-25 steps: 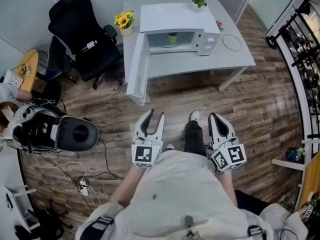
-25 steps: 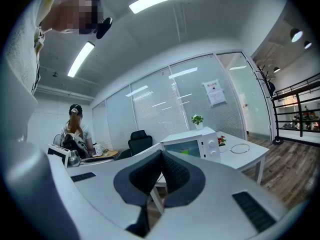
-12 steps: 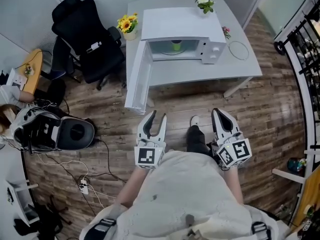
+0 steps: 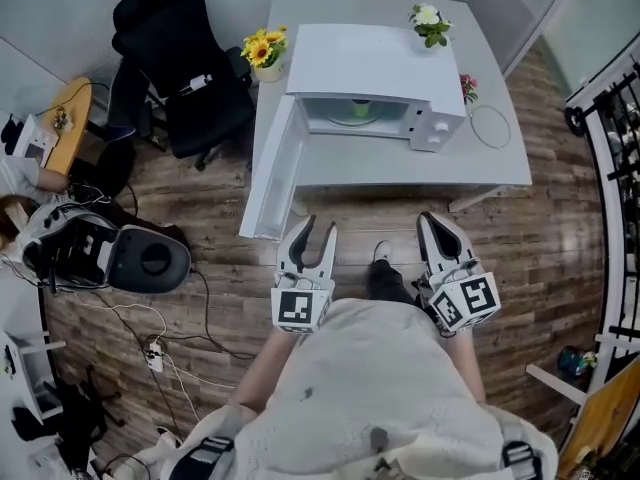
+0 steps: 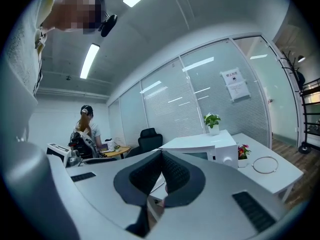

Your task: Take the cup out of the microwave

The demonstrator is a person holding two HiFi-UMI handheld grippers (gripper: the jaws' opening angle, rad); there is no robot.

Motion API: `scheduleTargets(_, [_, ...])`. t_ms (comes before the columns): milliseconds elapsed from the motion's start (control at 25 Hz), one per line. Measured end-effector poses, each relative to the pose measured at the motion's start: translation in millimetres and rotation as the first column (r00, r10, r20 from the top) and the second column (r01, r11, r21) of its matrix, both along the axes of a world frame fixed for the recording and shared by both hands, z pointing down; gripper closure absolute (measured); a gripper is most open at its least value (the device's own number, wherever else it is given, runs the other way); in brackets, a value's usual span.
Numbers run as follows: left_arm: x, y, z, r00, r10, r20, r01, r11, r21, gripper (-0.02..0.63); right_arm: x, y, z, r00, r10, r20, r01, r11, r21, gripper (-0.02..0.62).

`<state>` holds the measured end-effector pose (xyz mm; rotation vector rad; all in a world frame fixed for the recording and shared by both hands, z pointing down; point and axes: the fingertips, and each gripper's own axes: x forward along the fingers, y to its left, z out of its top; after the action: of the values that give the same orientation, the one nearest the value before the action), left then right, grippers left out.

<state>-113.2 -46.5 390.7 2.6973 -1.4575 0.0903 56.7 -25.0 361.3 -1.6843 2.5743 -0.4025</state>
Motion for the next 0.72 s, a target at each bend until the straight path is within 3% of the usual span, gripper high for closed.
scheduleTargets(720, [87,-99,19,0.99,-0.14,0.029,0.141,0.989,-0.052,0.432,73,-117,-5,0.982,-0.19,-0.008,0.19,0.982,0.023,0.586])
